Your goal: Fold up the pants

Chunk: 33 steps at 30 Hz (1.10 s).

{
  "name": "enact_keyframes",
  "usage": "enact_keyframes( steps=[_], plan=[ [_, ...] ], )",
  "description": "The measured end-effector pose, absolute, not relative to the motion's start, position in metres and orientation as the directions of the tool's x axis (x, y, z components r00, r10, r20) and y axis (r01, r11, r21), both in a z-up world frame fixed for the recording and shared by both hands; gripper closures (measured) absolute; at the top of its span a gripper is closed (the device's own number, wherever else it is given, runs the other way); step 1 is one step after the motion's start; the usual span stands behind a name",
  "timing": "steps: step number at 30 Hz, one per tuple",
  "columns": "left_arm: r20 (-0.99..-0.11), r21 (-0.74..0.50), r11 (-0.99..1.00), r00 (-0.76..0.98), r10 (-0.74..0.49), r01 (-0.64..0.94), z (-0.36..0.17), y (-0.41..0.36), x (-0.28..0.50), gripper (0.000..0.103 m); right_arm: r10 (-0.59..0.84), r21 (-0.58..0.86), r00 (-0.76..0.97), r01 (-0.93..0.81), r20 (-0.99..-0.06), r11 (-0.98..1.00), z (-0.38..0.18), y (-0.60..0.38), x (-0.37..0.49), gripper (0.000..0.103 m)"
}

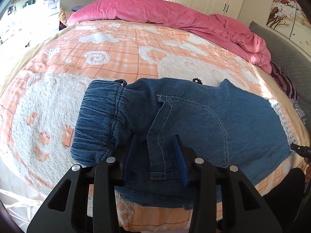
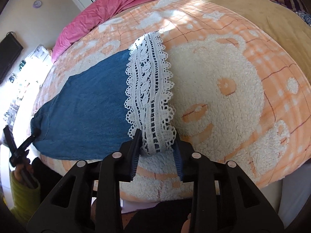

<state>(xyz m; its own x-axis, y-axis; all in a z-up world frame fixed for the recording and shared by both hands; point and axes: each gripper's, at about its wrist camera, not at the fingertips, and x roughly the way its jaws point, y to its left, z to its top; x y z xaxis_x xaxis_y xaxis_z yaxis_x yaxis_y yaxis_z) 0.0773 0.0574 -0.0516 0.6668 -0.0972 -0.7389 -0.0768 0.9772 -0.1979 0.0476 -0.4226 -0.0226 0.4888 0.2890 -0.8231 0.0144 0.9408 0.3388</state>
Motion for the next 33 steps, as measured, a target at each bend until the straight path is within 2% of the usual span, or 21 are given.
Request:
enact_keyframes(
  steps=[2,4,8,12,14,18,22,25,28,31,33],
  plan=[
    [-0.732,-0.218,0.973,0.671,-0.115,-0.07,-0.048,0.059,0.073,0.065,0.251,0.317,0.515,0.041,-0.819,0.948,-0.015,-0.428,0.042,0.058],
    [-0.722,-0.226,0.972,0.681,-0.122,-0.065,-0.041,0.059,0.066,0.062,0.194,0.268,0.553,0.055,-0.81,0.962,-0.005,-0.43,0.035,0.058],
    [-0.687,-0.199,0.979,0.719,-0.101,-0.053,-0.02,0.053,0.053,0.047,0.174,0.248,0.631,0.03,-0.756,0.968,0.021,-0.421,0.027,0.056],
    [-0.648,-0.187,0.982,0.753,-0.115,-0.01,0.001,0.04,0.047,0.044,0.21,0.217,0.693,-0.079,-0.69,0.973,0.045,-0.381,0.027,0.045],
    [-0.635,-0.179,0.983,0.759,-0.141,0.033,0.007,0.025,0.051,0.038,0.25,0.198,0.689,-0.156,-0.68,0.968,0.047,-0.355,0.033,0.041],
    [-0.642,-0.163,0.98,0.742,-0.194,0.115,0.004,-0.008,0.072,0.035,0.29,0.153,0.645,-0.262,-0.707,0.953,0.034,-0.304,0.05,0.039],
    [-0.692,-0.141,0.977,0.69,-0.212,0.158,-0.014,-0.033,0.104,0.031,0.316,0.154,0.594,-0.307,-0.74,0.939,0.014,-0.274,0.067,0.037],
    [-0.722,-0.134,0.98,0.663,-0.196,0.144,-0.029,-0.035,0.124,0.028,0.315,0.152,0.569,-0.316,-0.76,0.937,0.0,-0.26,0.078,0.033],
    [-0.768,-0.072,0.996,0.634,-0.089,0.053,-0.052,-0.022,0.141,0.028,0.276,0.149,0.531,-0.269,-0.802,0.951,-0.023,-0.264,0.084,0.032],
    [-0.747,-0.149,0.988,0.65,-0.142,0.046,-0.067,0.0,0.142,0.029,0.29,0.166,0.537,-0.267,-0.792,0.949,-0.034,-0.274,0.08,0.032],
    [-0.736,-0.131,0.99,0.663,-0.134,0.055,-0.067,-0.002,0.138,0.03,0.279,0.151,0.547,-0.268,-0.789,0.952,-0.032,-0.272,0.077,0.032]
  ],
)
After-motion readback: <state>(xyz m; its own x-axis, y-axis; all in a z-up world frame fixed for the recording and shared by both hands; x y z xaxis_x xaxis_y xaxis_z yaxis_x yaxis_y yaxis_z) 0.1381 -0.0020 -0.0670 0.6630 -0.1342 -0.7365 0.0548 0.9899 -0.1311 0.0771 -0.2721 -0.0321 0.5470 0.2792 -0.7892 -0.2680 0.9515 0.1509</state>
